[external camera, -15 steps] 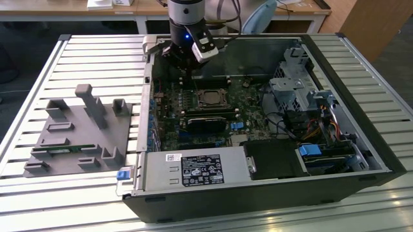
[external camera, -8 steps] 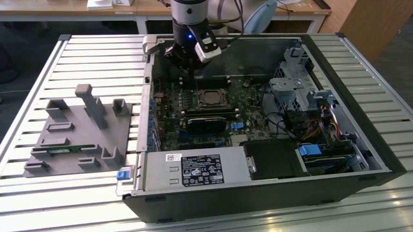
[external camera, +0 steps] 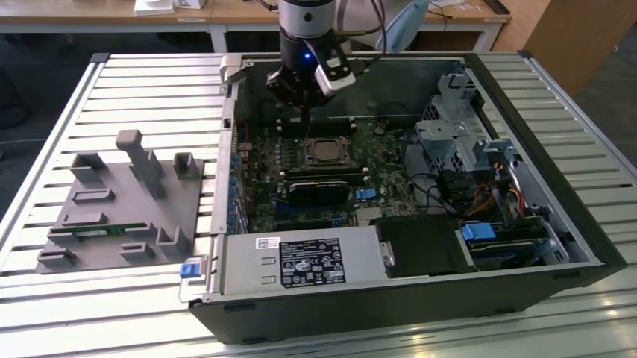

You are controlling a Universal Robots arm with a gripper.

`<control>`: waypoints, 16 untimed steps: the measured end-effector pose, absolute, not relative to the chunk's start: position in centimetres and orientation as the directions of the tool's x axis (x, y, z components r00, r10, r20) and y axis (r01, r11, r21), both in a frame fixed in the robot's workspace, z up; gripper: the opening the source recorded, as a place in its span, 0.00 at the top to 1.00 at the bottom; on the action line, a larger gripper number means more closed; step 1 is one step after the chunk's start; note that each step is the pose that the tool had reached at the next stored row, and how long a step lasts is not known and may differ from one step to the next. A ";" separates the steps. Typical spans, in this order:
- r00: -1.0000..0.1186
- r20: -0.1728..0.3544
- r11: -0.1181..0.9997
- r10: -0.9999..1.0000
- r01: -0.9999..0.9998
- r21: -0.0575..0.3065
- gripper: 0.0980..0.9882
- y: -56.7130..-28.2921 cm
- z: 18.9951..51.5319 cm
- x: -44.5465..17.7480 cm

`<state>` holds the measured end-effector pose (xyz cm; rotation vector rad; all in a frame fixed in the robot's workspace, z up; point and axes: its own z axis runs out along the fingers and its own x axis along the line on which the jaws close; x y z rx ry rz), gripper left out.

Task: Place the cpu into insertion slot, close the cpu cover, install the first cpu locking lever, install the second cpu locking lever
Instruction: 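Install the first cpu locking lever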

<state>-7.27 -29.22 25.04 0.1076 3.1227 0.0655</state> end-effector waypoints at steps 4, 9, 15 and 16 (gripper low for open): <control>-0.998 -0.012 0.997 0.069 0.069 0.046 0.98 -29.2 25.0 -5.9; -0.998 -0.010 0.996 0.066 0.065 0.064 0.98 -29.2 24.6 -5.6; -0.999 -0.011 0.997 0.034 0.033 0.064 0.98 -29.2 24.3 -5.3; -0.999 -0.011 0.997 0.033 0.033 0.064 0.98 -29.2 24.2 -5.2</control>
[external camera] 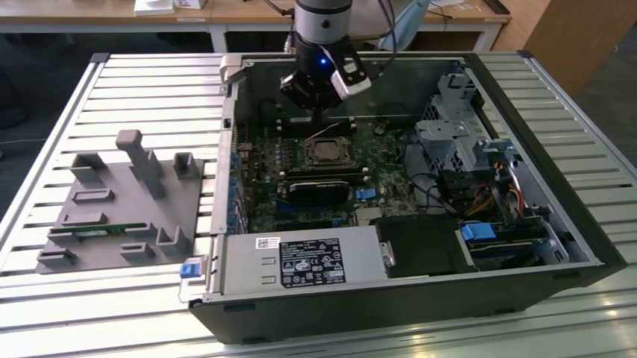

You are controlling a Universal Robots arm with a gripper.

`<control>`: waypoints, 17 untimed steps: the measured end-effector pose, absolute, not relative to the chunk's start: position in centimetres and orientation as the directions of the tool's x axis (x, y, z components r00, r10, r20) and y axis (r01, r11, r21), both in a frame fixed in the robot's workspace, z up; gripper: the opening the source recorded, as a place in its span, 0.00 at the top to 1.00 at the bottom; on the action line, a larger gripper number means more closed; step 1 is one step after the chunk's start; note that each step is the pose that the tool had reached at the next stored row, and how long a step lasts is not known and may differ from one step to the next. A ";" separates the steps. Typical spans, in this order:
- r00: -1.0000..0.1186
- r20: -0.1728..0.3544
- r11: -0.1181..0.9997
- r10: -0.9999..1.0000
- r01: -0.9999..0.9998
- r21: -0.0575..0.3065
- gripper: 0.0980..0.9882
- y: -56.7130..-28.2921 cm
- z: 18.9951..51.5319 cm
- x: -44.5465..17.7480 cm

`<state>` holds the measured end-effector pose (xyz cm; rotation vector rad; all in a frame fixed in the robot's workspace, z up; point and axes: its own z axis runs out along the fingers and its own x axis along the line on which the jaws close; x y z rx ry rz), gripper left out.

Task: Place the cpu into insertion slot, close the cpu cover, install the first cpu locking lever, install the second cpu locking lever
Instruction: 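Install the first cpu locking lever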

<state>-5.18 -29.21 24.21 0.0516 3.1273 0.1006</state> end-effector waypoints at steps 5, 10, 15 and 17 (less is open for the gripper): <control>-0.999 -0.011 0.997 0.033 0.033 0.065 0.98 -29.2 24.1 -5.0; -0.999 -0.011 0.997 0.033 0.033 0.064 0.98 -29.2 23.9 -4.9; -0.999 -0.011 0.997 0.034 0.033 0.064 0.98 -29.2 23.9 -4.9; -0.999 -0.011 0.997 0.033 0.033 0.064 0.98 -29.2 23.8 -4.9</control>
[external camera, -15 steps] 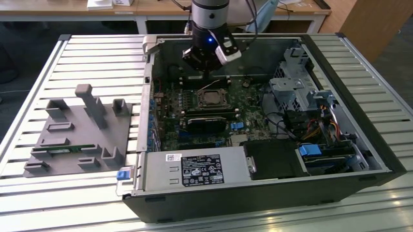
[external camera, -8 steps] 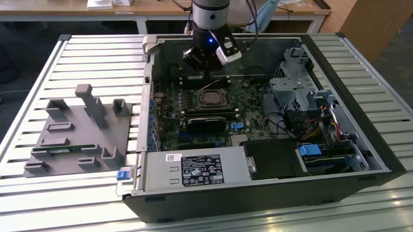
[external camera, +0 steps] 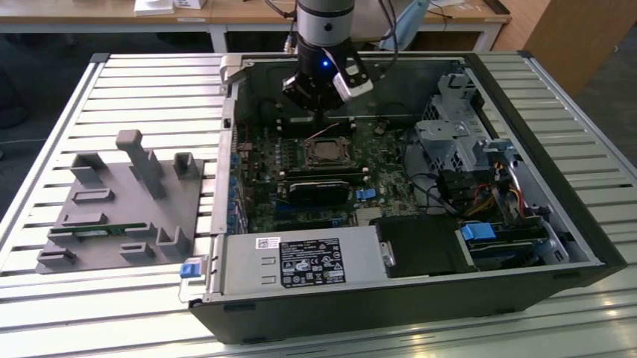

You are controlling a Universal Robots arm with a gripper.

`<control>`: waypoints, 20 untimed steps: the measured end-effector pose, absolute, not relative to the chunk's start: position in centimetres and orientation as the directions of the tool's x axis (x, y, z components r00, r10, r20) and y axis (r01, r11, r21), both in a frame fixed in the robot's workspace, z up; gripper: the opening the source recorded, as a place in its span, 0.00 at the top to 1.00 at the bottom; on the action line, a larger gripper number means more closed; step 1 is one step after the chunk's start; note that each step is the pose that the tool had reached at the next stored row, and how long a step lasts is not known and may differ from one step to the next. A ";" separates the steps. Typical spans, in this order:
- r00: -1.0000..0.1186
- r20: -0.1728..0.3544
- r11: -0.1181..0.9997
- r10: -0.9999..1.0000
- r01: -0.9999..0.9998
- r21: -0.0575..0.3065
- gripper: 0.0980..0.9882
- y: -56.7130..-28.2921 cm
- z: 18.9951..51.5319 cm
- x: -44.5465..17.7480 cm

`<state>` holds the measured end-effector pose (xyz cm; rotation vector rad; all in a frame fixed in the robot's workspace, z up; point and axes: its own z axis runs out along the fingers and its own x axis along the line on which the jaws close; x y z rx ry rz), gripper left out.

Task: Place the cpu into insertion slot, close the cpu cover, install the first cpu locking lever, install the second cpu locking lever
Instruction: 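Install the first cpu locking lever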

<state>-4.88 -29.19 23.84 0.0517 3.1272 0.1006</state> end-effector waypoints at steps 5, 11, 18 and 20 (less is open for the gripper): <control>-1.000 -0.011 0.998 0.019 0.019 0.064 0.98 -29.2 23.7 -4.9; -1.000 -0.011 0.998 0.019 0.019 0.065 0.98 -28.9 23.6 -4.3; -1.000 -0.011 0.998 0.020 0.019 0.064 0.98 -28.6 23.1 -3.9; -1.000 -0.011 0.998 0.020 0.019 0.064 0.98 -28.6 22.9 -3.7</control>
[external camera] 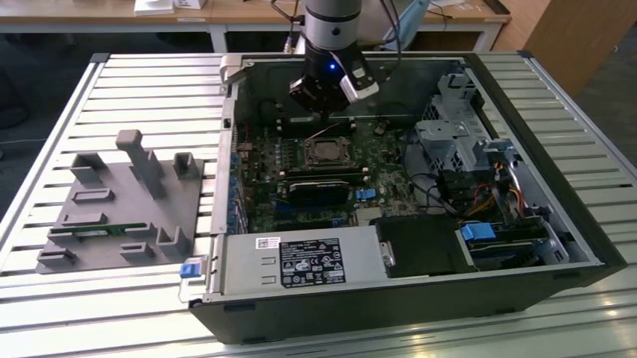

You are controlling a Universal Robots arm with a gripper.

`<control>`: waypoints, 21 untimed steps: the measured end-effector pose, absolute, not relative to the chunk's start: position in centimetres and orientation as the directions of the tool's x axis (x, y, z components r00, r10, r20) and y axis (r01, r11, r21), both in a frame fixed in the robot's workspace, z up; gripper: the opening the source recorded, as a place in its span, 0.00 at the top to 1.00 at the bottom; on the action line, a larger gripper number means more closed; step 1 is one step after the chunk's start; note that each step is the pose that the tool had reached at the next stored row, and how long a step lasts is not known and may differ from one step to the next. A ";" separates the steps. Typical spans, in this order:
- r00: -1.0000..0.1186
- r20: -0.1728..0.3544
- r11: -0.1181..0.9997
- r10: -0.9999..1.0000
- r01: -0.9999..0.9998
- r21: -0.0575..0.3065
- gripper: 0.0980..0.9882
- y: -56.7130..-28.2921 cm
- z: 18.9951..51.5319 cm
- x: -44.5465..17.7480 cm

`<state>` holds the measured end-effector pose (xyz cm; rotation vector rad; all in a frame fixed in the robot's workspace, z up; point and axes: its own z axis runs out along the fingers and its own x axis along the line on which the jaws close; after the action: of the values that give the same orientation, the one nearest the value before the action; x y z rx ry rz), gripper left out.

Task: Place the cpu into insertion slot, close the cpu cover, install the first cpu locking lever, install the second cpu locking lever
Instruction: 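Install the first cpu locking lever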

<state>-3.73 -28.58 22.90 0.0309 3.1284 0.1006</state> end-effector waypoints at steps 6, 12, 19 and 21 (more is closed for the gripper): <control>-1.000 -0.011 0.998 0.021 0.021 0.064 0.98 -28.4 22.6 -3.4; -1.000 -0.011 0.998 0.022 0.021 0.064 0.98 -28.3 22.5 -2.9; -1.000 -0.010 0.998 0.023 0.023 0.064 0.98 -28.3 22.3 -2.3; -1.000 -0.010 0.998 0.023 0.023 0.064 0.98 -28.3 22.1 -2.2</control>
<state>-2.20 -28.32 22.06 0.0362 3.1290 0.1008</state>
